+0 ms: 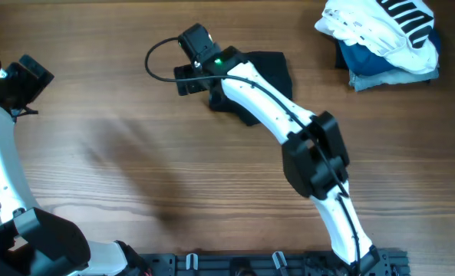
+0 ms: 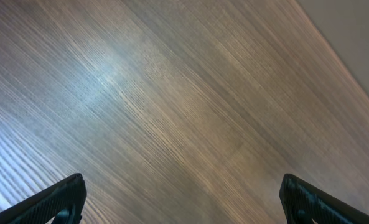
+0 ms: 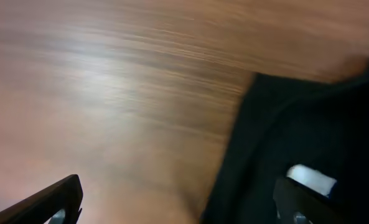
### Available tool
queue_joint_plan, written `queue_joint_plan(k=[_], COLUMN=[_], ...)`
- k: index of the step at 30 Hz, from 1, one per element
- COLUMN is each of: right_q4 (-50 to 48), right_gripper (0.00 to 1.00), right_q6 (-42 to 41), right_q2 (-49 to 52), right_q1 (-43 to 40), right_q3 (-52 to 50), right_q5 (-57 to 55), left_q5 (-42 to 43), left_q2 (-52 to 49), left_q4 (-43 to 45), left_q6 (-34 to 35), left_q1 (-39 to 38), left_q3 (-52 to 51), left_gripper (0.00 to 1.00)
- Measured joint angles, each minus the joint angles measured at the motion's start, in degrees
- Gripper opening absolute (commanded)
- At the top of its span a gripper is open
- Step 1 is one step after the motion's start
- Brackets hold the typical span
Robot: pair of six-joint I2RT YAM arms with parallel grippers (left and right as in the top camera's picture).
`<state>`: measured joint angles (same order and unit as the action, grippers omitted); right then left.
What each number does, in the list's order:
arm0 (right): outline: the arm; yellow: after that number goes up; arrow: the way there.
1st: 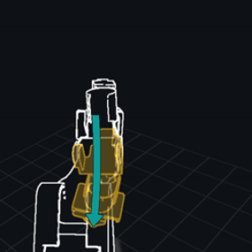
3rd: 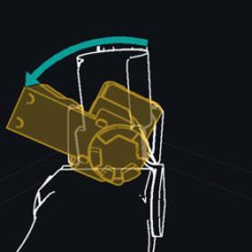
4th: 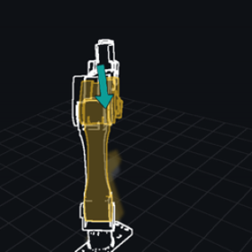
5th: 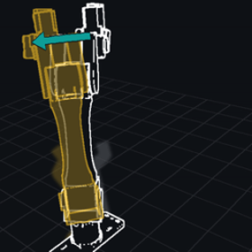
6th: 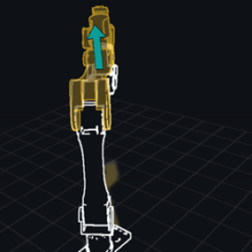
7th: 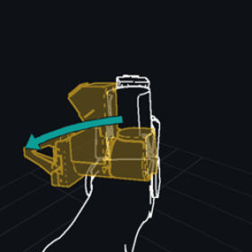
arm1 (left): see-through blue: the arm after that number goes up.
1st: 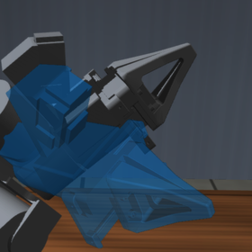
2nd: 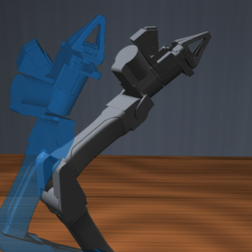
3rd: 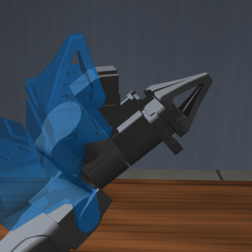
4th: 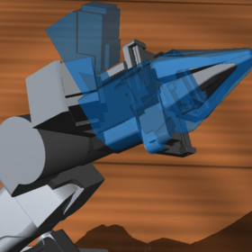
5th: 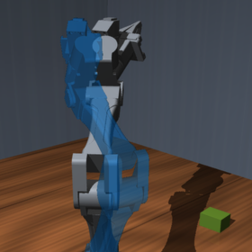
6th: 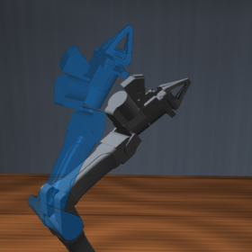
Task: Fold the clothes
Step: 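Lift the bundle with the right gripper and carry it toward the clothes stack, then place the black bundle on top of the clothes stack and release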
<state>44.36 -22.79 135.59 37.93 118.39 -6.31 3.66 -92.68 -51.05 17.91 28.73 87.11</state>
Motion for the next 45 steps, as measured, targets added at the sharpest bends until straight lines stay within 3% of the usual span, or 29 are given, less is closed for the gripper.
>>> queue_joint_plan(k=[6,13,18,21,23,27,28,38,45], right_q4=[-0.5,3.7,4.0,3.4,3.1,3.3,3.7,21.4,23.3], right_gripper=[0.9,0.79,0.77,0.69,0.53,0.08,0.04,0.04,0.04], right_q6=[-4.4,-5.1,-5.0,-4.8,-4.5,-4.2,-4.0,-2.4,7.3], right_q2=[2.3,4.8,6.1,6.8,6.8,6.9,6.9,7.4,-8.9], right_q1=[-0.8,-0.8,-0.7,-0.5,-0.5,-0.6,-0.7,-2.1,-12.9], right_q3=[-0.2,-0.2,-0.2,0.0,0.0,0.1,0.3,14.3,17.2], right_q5=[-10.7,-11.8,-12.5,-14.0,-14.6,-16.0,-16.0,-7.0,-3.7], left_q5=[0.0,0.0,0.0,0.0,0.0,0.0,0.0,0.0,0.0], left_q2=[0.0,0.0,0.0,0.0,0.0,0.0,0.0,0.0,0.0], left_q4=[-1.0,-1.9,-2.1,-2.6,-2.6,-2.6,-2.6,-3.2,-2.9], left_q6=[0.0,0.0,0.0,0.0,0.0,0.0,0.0,0.0,0.0], left_q1=[0.7,0.7,0.7,0.7,0.7,0.7,0.7,0.7,0.7], left_q3=[0.0,0.0,0.0,0.0,0.0,0.0,0.0,0.0,0.0], left_gripper=[1.0,1.0,1.0,1.0,1.0,1.0,1.0,1.0,1.0])
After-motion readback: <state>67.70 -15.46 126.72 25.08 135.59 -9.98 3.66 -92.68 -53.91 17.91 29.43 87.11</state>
